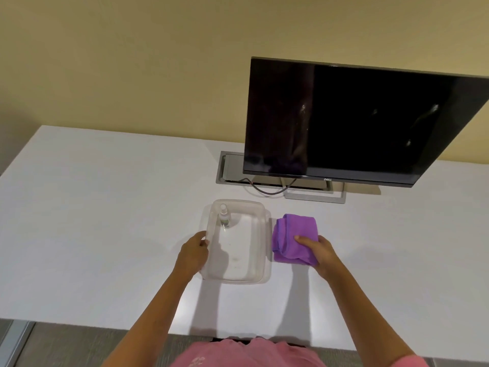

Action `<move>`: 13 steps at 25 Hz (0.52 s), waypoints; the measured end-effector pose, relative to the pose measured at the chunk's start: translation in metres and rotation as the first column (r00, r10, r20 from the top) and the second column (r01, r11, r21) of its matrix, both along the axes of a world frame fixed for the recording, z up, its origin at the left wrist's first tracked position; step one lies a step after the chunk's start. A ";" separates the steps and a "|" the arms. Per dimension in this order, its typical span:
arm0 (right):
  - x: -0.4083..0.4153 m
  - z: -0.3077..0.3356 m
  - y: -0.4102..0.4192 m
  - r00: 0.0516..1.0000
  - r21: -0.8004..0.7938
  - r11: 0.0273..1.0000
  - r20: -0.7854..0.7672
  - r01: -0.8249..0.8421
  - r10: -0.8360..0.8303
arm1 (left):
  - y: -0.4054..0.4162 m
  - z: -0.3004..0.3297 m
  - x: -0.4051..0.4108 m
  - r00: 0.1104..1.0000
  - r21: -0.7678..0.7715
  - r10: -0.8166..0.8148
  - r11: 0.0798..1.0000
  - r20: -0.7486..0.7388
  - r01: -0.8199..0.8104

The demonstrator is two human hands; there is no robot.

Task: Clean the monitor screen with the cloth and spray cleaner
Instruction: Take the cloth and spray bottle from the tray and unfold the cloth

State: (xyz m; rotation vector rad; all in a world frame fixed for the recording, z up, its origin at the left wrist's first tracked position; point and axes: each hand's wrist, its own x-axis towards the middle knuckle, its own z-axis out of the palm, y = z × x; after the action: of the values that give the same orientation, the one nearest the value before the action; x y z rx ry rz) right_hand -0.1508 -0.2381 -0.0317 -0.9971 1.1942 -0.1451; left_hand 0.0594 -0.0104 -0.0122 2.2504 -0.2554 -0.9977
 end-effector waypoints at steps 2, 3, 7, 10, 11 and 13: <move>-0.003 -0.013 0.007 1.000 -0.021 1.000 -0.017 0.002 -0.003 | 0.000 -0.001 0.000 1.000 0.002 -0.005 1.000 0.004 0.005; -0.003 -0.018 0.010 0.999 -0.062 0.998 -0.048 0.005 -0.008 | 0.000 -0.001 0.000 1.000 0.006 -0.008 1.000 0.006 0.008; 0.001 -0.028 0.021 0.966 -0.342 0.939 -0.254 -0.043 -0.049 | 0.000 -0.003 0.000 1.000 0.012 -0.010 1.000 0.009 0.010; 0.007 -0.024 0.025 0.912 -0.510 0.839 -0.408 -0.187 -0.045 | 0.000 -0.005 0.001 1.000 0.008 0.001 1.000 -0.001 -0.001; 0.012 -0.020 0.026 0.867 -0.558 0.788 -0.495 -0.259 -0.065 | 0.001 -0.005 0.001 1.000 0.007 0.001 1.000 0.001 -0.001; 0.026 -0.009 0.028 0.854 -0.712 0.636 -0.496 -0.298 -0.156 | 0.001 -0.005 0.001 1.000 0.008 -0.007 1.000 0.005 0.007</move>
State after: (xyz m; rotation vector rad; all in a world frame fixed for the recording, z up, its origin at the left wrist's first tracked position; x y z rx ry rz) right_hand -0.1246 -0.2101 -0.0406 -1.9537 1.6299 -0.3638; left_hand 0.0604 -0.0091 -0.0167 2.2611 -0.2625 -0.9984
